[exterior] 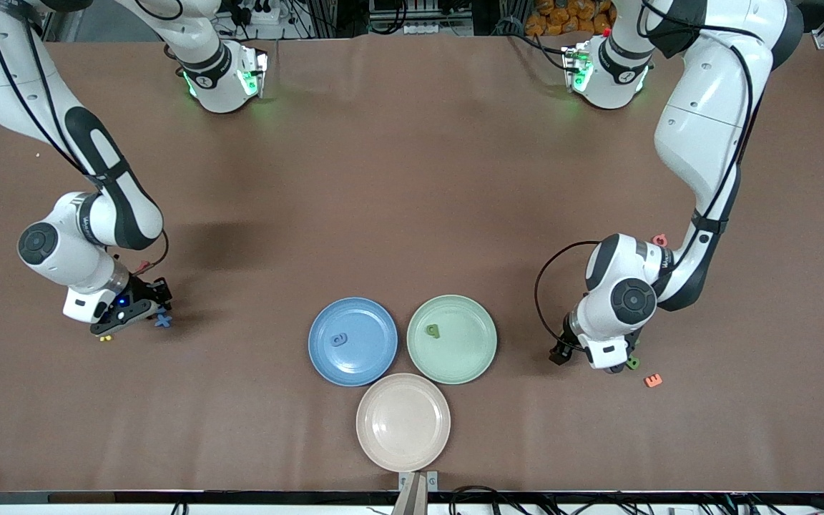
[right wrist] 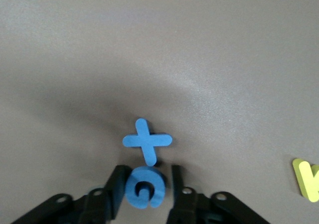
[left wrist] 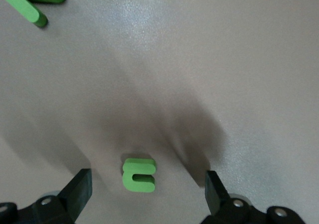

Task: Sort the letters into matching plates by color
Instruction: 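Grasp the green u with the left gripper while the right gripper lifts G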

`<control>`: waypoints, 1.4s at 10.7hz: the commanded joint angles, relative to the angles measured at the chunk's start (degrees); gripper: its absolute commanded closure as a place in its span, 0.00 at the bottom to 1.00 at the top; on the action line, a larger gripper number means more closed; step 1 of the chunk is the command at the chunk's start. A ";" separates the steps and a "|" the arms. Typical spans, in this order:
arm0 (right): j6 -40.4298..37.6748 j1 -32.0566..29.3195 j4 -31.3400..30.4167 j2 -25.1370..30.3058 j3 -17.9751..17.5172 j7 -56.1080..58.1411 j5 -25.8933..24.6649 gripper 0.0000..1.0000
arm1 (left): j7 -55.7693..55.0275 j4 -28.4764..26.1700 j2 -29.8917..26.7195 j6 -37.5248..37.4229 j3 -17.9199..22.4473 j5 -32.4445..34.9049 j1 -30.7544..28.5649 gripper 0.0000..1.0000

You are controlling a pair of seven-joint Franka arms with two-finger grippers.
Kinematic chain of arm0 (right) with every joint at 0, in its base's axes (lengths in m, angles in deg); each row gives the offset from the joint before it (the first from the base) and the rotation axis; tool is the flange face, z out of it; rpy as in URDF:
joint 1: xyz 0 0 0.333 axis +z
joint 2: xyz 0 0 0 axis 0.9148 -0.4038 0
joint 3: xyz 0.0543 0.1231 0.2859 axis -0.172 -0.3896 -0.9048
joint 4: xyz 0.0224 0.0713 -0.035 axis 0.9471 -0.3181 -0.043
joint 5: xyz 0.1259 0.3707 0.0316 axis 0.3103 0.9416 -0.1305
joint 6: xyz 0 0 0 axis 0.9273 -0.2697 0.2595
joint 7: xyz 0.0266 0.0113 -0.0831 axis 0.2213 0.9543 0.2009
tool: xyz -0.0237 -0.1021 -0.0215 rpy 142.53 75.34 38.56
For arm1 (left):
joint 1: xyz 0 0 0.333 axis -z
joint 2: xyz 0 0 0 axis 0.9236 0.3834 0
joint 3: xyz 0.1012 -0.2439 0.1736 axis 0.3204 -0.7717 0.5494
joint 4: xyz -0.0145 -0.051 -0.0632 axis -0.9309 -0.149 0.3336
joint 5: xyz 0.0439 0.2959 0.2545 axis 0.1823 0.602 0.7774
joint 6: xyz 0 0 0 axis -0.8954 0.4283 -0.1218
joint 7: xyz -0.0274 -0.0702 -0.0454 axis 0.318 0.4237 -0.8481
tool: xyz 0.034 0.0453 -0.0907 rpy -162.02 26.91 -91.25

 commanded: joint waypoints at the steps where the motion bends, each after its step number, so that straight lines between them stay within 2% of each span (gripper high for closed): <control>1: 0.32 -0.90 -2.72 0.68 -0.15 0.64 0.31 0.65 | -1.03 -0.32 -0.12 0.77 0.02 1.09 -0.01 0.00; 2: 0.32 -0.81 -2.63 0.68 -0.15 0.64 0.31 0.68 | -1.12 -0.41 -0.12 0.77 0.02 1.17 -0.01 0.00; 3: 0.06 -0.81 -2.54 0.76 -0.15 0.47 0.31 0.68 | -1.03 -0.23 -0.12 0.77 -0.06 1.18 -0.27 0.57; 4: -0.29 -0.81 -2.37 1.20 -0.15 0.38 0.31 0.69 | -1.20 -0.23 -0.12 0.68 -0.07 0.91 -0.28 1.00; 7: -1.51 -0.55 -1.41 2.96 -0.24 -0.15 0.83 0.72 | -2.61 -0.14 -0.12 0.68 -0.06 1.00 -0.36 1.00; 9: -5.81 0.59 1.05 3.75 -0.24 -3.02 1.19 0.72 | -2.61 0.03 -0.21 0.68 0.02 1.09 -0.36 1.00; 11: -7.15 3.92 2.29 4.19 -0.24 -12.22 1.19 0.72 | -2.44 0.64 -0.56 0.68 -0.07 1.09 -0.02 1.00; 15: -7.24 13.58 5.70 3.84 -0.24 -40.43 1.19 0.72 | -1.39 1.17 -2.58 0.68 -0.59 1.09 0.51 1.00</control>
